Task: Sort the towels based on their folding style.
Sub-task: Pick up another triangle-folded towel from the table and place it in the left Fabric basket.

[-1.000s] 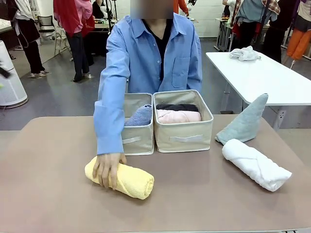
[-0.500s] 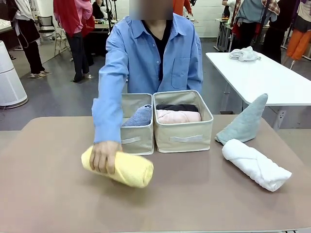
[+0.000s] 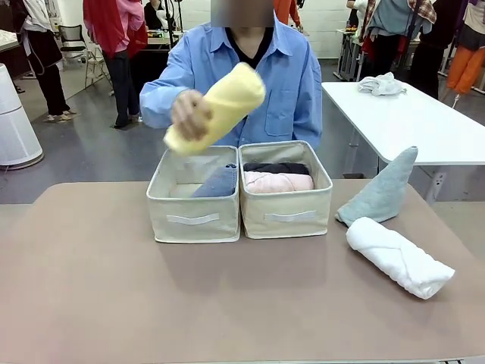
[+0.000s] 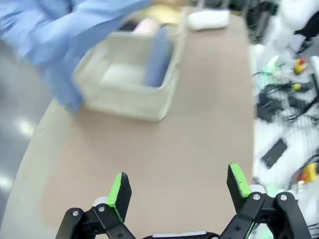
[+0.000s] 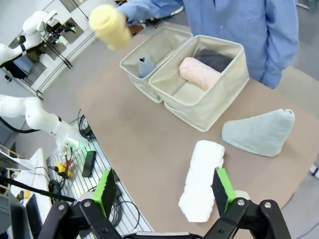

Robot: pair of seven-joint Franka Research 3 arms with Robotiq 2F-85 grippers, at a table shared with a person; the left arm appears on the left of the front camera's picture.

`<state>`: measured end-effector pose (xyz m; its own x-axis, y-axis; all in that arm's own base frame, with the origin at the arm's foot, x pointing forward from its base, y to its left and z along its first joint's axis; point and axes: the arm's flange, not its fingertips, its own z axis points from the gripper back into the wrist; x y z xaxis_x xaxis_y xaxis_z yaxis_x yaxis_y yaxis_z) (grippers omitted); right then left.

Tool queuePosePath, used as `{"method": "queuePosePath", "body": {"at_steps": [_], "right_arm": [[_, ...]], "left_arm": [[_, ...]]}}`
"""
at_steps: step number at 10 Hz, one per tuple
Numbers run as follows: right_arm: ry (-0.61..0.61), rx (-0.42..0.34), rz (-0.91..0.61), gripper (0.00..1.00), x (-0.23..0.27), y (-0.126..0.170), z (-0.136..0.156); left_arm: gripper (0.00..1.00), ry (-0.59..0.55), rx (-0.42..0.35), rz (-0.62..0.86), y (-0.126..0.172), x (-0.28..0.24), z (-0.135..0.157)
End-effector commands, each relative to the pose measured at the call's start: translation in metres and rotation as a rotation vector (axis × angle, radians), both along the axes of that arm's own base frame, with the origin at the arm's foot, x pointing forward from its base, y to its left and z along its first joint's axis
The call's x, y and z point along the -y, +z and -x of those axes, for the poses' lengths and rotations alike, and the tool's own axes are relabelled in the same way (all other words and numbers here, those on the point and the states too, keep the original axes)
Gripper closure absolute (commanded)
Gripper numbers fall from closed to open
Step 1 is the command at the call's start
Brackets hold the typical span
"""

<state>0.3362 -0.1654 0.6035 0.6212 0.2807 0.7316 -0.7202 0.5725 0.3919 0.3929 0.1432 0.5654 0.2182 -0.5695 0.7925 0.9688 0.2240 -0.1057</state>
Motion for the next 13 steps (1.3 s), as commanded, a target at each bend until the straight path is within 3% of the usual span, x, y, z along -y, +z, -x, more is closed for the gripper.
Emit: {"method": "queuePosePath", "body": {"at_steps": [1,3,5,6,7,8,13], "right_arm": [[0.016,0.017,-0.019,0.00,0.000,-0.001,-0.001],[0.016,0.017,-0.019,0.00,0.000,-0.001,-0.001],[0.016,0.017,-0.019,0.00,0.000,-0.001,-0.001],[0.016,0.017,-0.019,0.00,0.000,-0.001,-0.001],[0.016,0.017,-0.019,0.00,0.000,-0.001,-0.001],[0.016,0.017,-0.019,0.00,0.000,-0.001,-0.001],[0.016,0.017,-0.019,0.00,0.000,-0.001,-0.001]], "left_arm": [[0.00,-0.205,-0.110,0.293,-0.009,-0.040,-0.055],[0.00,-0.272,-0.039,0.388,-0.026,-0.060,-0.066],[0.00,-0.306,0.055,0.347,-0.029,-0.072,-0.073],[0.00,-0.142,0.150,0.270,-0.037,-0.072,-0.058],[0.00,-0.051,0.228,0.191,-0.035,-0.071,-0.052],[0.00,-0.012,0.258,0.174,-0.036,-0.072,-0.044],[0.00,0.102,0.297,0.274,-0.037,-0.079,-0.046]]}}
